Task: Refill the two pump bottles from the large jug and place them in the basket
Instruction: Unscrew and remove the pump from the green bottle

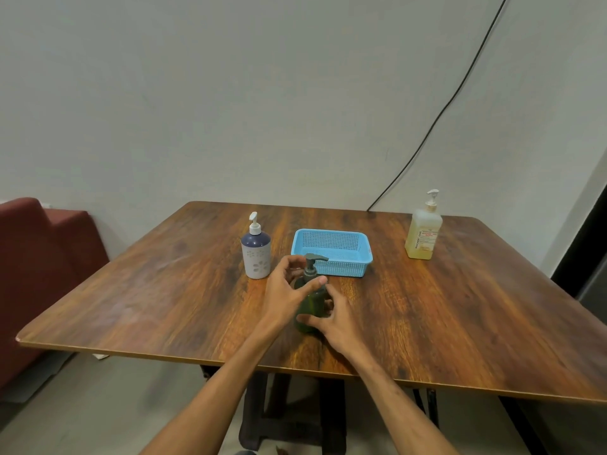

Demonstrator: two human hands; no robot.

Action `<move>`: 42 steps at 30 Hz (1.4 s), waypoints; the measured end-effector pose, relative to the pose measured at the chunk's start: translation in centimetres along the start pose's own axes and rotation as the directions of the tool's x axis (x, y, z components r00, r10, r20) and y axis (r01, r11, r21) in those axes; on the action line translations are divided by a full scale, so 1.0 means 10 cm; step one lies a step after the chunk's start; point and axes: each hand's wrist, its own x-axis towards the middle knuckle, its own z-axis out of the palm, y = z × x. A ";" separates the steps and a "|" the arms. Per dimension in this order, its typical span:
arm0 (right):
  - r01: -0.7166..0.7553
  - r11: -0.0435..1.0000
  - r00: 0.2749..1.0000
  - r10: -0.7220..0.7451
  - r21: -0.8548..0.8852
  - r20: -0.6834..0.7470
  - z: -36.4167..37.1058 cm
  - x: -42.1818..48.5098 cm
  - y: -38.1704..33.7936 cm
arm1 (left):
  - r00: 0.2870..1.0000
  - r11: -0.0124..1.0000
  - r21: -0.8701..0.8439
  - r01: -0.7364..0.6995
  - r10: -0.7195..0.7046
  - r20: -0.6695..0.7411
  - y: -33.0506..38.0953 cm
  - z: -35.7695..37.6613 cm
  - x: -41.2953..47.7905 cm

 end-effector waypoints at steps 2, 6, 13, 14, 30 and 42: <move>0.007 1.000 1.000 -0.007 -0.005 -0.003 0.00 0.00 0.00 | 0.994 0.997 -0.058 0.055 -0.049 0.093 -0.02 -0.03 -0.01; 0.000 1.000 1.000 0.000 0.019 -0.001 0.01 0.01 0.01 | 0.991 0.997 -0.083 -0.002 0.013 0.135 0.02 -0.07 -0.03; 0.001 1.000 1.000 -0.001 0.026 0.001 0.00 0.00 0.01 | 1.000 0.999 -0.034 -0.012 0.012 -0.007 0.04 -0.04 0.02; 0.003 1.000 1.000 -0.003 0.025 0.001 0.00 0.00 0.01 | 1.000 0.999 -0.042 0.010 -0.009 0.017 0.04 -0.04 0.02; -0.010 1.000 1.000 0.010 0.019 -0.003 0.01 0.00 0.02 | 0.997 1.000 0.009 0.020 -0.020 -0.069 0.06 -0.05 0.03; 0.000 1.000 1.000 0.000 0.021 0.019 -0.01 0.00 0.01 | 0.960 0.982 -0.167 -0.090 0.041 -0.276 0.60 -0.16 0.15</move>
